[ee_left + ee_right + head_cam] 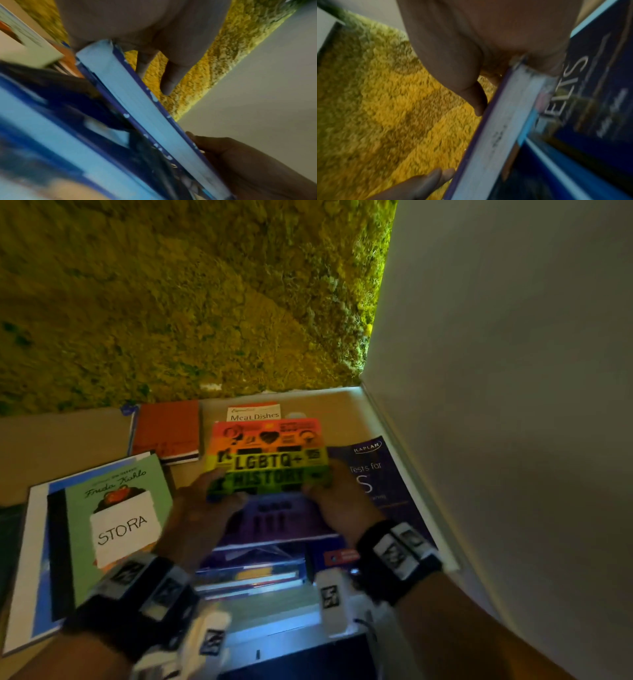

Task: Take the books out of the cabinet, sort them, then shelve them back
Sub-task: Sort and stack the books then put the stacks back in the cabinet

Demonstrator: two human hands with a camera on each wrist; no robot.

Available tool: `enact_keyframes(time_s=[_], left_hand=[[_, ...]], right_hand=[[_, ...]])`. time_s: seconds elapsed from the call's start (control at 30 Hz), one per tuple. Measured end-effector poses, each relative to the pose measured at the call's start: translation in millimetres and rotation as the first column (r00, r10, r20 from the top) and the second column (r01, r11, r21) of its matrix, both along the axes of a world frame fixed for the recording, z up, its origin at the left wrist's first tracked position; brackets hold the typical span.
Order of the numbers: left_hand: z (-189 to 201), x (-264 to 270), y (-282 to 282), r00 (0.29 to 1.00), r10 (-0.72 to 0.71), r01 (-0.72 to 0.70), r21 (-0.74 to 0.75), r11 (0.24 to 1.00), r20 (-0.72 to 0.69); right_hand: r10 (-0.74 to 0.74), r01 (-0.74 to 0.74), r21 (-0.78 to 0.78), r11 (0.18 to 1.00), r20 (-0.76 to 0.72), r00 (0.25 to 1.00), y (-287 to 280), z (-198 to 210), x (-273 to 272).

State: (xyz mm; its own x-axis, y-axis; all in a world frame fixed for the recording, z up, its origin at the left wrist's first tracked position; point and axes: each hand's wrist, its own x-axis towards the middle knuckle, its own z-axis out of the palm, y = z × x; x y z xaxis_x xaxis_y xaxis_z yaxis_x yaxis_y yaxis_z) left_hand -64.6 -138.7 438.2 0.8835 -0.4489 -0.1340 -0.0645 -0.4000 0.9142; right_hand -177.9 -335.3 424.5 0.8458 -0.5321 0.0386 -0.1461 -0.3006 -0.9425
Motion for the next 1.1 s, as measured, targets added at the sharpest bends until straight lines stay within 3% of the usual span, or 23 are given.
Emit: enact_keyframes(time_s=[0.1, 0.2, 0.23, 0.3, 0.33, 0.4, 0.43, 0.5, 0.67, 0.73, 0.9, 0.97, 1.1], left_hand=[[-21.2, 18.4, 31.3, 1.000, 0.009, -0.008, 0.108, 0.994, -0.008], [-23.7, 23.6, 36.8, 0.983, -0.028, -0.037, 0.339, 0.940, 0.184], [-14.9, 17.4, 28.9, 0.955, -0.046, -0.066, 0.361, 0.930, 0.292], [3.0, -9.0, -1.2, 0.913, -0.100, 0.009, 0.226, 0.974, 0.396], [4.6, -25.1, -19.8, 0.923, -0.171, 0.134, 0.128, 0.983, 0.346], [5.1, -67.5, -59.7, 0.917, -0.391, 0.397, -0.087, 0.914, 0.080], [-1.1, -88.1, -75.4, 0.885, -0.463, 0.454, -0.138, 0.880, -0.044], [-14.1, -119.3, -101.3, 0.860, -0.475, 0.468, -0.085, 0.880, -0.187], [-68.5, -124.5, -125.6, 0.943, -0.323, 0.332, 0.200, 0.922, -0.078], [-78.7, -120.2, -126.7, 0.950, -0.301, 0.312, 0.216, 0.925, -0.085], [-71.1, -120.3, -134.1, 0.962, -0.211, 0.214, -0.003, 0.977, -0.172], [-60.6, -126.2, -140.1, 0.957, -0.217, 0.189, -0.153, 0.970, -0.194], [-31.5, -132.5, -148.0, 0.957, -0.227, 0.167, -0.301, 0.939, -0.178]], right_hand=[[0.011, -0.013, -0.023, 1.000, -0.096, 0.995, 25.5, -24.3, 18.9], [0.059, -0.067, -0.056, 0.996, -0.143, 0.988, 16.2, -24.0, 17.8], [0.034, -0.049, -0.089, 0.995, -0.167, 0.985, 1.4, -21.9, 10.8], [-0.153, 0.097, -0.231, 0.968, -0.241, 0.958, -43.4, -25.6, -9.1], [-0.276, 0.176, -0.319, 0.931, -0.302, 0.913, -67.9, -31.9, -22.5], [-0.444, 0.258, -0.420, 0.870, -0.441, 0.780, -102.4, -49.1, -52.2], [-0.440, 0.258, -0.393, 0.883, -0.498, 0.747, -110.0, -58.9, -62.9], [-0.383, 0.259, -0.292, 0.921, -0.551, 0.741, -114.2, -76.4, -79.7], [-0.365, 0.285, -0.228, 0.931, -0.544, 0.756, -117.3, -91.9, -87.0], [-0.352, 0.282, -0.210, 0.936, -0.536, 0.767, -121.1, -92.6, -87.8], [-0.409, 0.317, -0.260, 0.912, -0.512, 0.755, -112.1, -68.8, -92.9], [-0.456, 0.312, -0.352, 0.882, -0.478, 0.750, -103.8, -54.5, -95.5], [-0.464, 0.290, -0.439, 0.851, -0.367, 0.806, -98.3, -22.1, -95.5]])
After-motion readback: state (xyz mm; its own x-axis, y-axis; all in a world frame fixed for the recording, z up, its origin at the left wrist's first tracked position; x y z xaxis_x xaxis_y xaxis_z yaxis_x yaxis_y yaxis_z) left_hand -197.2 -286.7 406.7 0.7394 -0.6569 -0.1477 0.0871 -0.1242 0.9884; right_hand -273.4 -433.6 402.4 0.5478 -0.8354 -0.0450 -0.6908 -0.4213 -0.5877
